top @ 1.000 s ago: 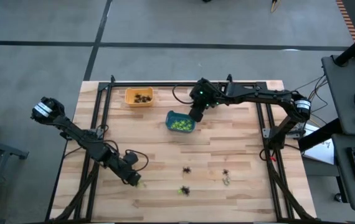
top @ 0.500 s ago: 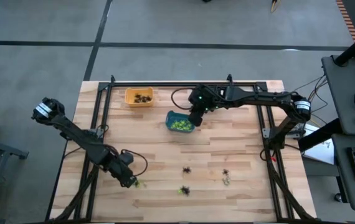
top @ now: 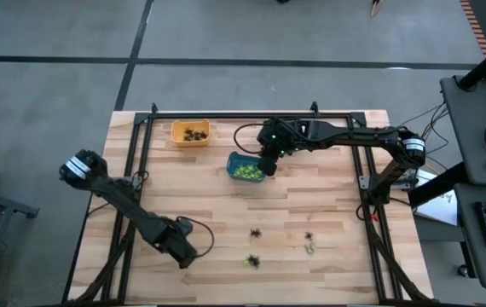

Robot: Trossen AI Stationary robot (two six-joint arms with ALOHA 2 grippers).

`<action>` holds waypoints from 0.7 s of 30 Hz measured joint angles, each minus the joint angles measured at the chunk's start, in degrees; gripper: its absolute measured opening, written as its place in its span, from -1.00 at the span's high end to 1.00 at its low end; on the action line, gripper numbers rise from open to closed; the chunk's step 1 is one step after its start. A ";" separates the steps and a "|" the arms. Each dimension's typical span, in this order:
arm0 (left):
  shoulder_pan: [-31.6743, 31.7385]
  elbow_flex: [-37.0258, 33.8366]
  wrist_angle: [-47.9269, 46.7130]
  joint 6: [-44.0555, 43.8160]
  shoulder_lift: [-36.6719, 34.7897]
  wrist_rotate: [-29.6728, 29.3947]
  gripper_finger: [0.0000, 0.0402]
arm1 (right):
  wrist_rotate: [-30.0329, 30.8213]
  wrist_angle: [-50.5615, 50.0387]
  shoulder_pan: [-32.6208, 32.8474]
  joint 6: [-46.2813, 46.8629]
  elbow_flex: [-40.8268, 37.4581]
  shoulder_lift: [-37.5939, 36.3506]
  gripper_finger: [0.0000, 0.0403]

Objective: Sort Halloween decoration
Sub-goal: Put the black spider toy into the yellow bin

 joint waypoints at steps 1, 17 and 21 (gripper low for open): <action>-0.08 1.19 -0.99 0.57 1.21 -0.23 0.48 | 0.00 0.04 0.00 0.00 0.00 0.00 0.53; -0.89 8.21 -10.64 0.89 8.02 -4.61 0.19 | 0.00 0.07 0.13 0.57 0.00 0.00 0.53; -0.87 8.21 -10.63 0.08 8.04 -5.50 0.21 | 0.00 0.07 0.13 0.56 0.00 0.00 0.53</action>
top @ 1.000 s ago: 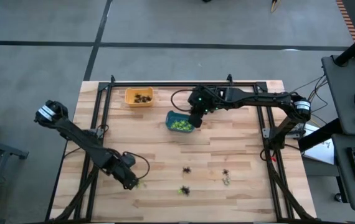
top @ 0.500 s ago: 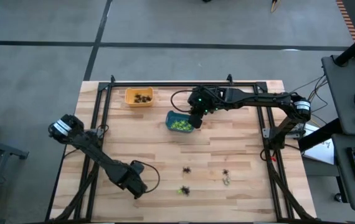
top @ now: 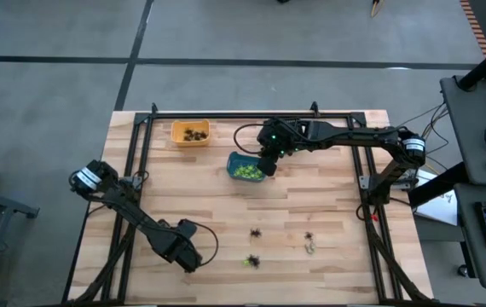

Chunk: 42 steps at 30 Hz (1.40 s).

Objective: Sort Halloween decoration
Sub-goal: Put the black spider toy into the yellow bin

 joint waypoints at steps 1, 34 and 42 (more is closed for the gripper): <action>-0.01 0.00 0.00 -0.10 0.10 -0.01 0.22 | 0.00 0.01 0.00 -0.01 0.00 0.00 0.53; -1.51 1.29 -4.86 0.58 1.06 -0.69 1.00 | 0.00 0.01 1.60 0.86 -0.11 0.09 0.53; -2.56 3.75 -9.27 1.14 -3.92 -10.67 1.00 | -0.01 0.06 1.60 0.77 -0.11 0.09 0.53</action>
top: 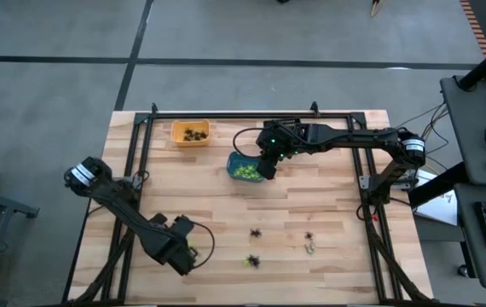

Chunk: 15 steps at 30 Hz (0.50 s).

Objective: Sort Halloween decoration
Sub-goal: Put the black spider toy into the yellow bin

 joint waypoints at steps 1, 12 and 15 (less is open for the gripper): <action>-0.10 0.15 0.03 0.36 -0.77 -1.88 1.00 | 0.01 -0.01 0.00 0.00 0.00 0.00 0.53; 1.04 0.75 0.22 10.21 -11.43 -24.06 1.00 | 0.01 -0.04 0.00 -0.83 0.00 0.00 0.53; 3.19 0.75 0.19 15.09 -14.34 -28.45 1.00 | 0.01 -0.04 0.00 -1.59 0.00 0.00 0.53</action>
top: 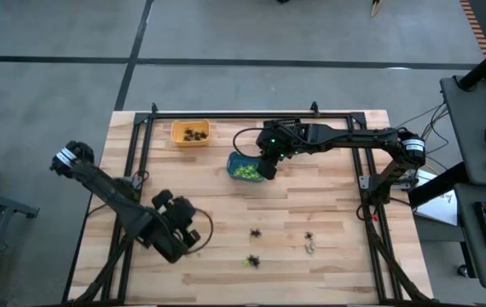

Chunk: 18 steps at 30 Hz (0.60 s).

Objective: Sort Halloween decoration
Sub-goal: Put the black spider toy into the yellow bin

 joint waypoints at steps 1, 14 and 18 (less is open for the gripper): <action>1.00 0.00 -0.01 1.98 -0.98 -0.94 1.00 | 0.01 0.00 0.00 -0.29 0.00 0.00 0.53; 26.16 -0.02 0.02 35.27 -10.76 -0.96 1.00 | 0.00 -1.20 0.00 -1.91 0.00 -0.11 0.53; 37.30 -0.04 0.80 45.93 -11.53 2.17 1.00 | 0.00 -1.92 0.00 -1.93 0.00 -0.11 0.53</action>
